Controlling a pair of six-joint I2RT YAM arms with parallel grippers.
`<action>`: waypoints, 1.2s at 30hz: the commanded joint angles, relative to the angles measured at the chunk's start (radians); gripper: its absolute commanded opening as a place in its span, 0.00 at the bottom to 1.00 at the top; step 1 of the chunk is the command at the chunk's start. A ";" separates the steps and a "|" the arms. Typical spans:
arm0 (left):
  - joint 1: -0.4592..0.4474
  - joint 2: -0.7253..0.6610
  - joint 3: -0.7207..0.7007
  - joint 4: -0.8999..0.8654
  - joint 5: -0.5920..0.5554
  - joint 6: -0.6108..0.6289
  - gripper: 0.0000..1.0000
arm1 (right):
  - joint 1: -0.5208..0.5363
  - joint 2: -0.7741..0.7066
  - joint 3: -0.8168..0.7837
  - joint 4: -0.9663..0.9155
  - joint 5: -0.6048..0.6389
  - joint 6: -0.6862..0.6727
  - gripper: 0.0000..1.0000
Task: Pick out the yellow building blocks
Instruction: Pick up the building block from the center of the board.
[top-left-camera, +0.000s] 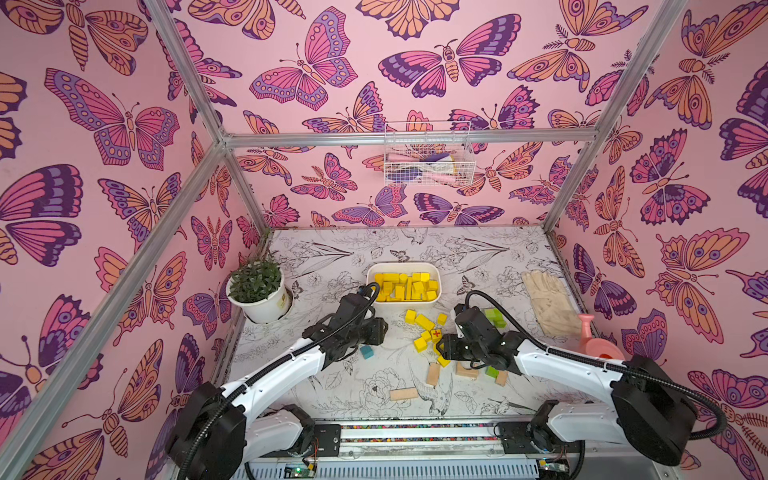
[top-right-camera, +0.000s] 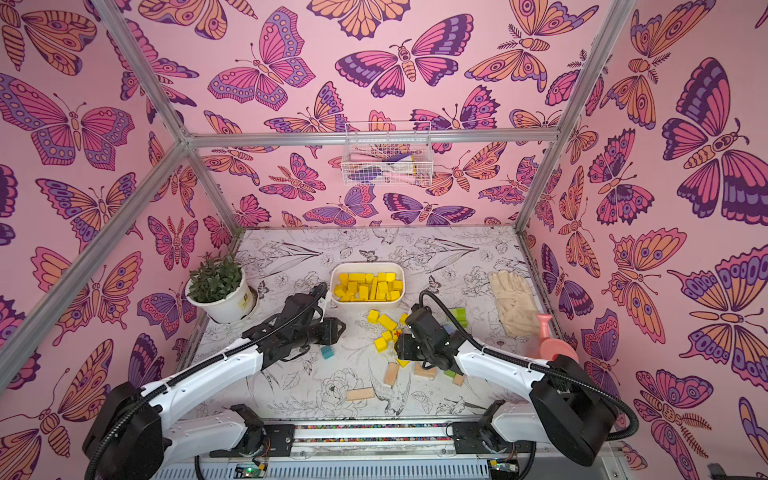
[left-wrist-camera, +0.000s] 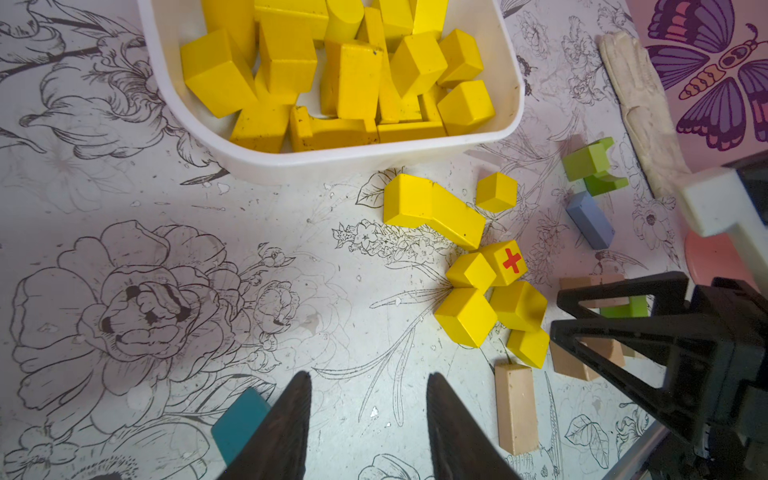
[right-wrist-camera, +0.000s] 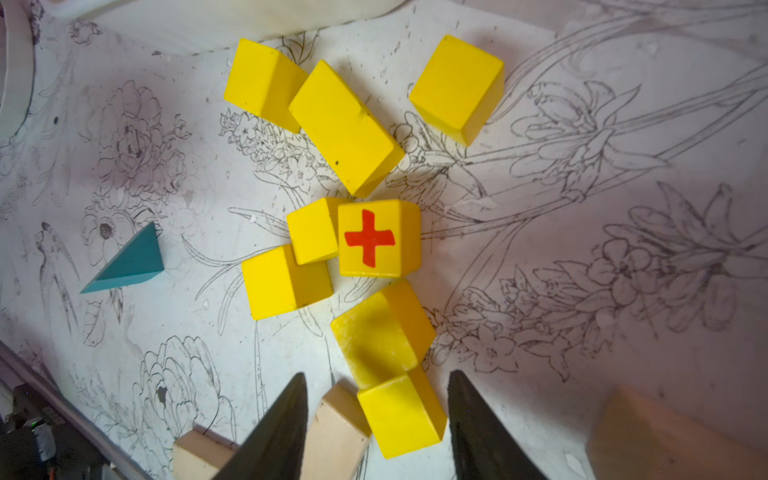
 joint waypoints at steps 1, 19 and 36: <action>0.009 0.006 -0.012 0.018 0.013 -0.005 0.46 | 0.005 0.034 0.042 -0.055 0.043 -0.011 0.56; 0.018 0.031 -0.003 0.019 0.028 -0.007 0.46 | 0.040 0.151 0.118 -0.053 0.023 -0.042 0.56; 0.027 0.031 -0.005 0.019 0.036 -0.012 0.46 | 0.095 0.154 0.146 -0.083 0.074 -0.056 0.55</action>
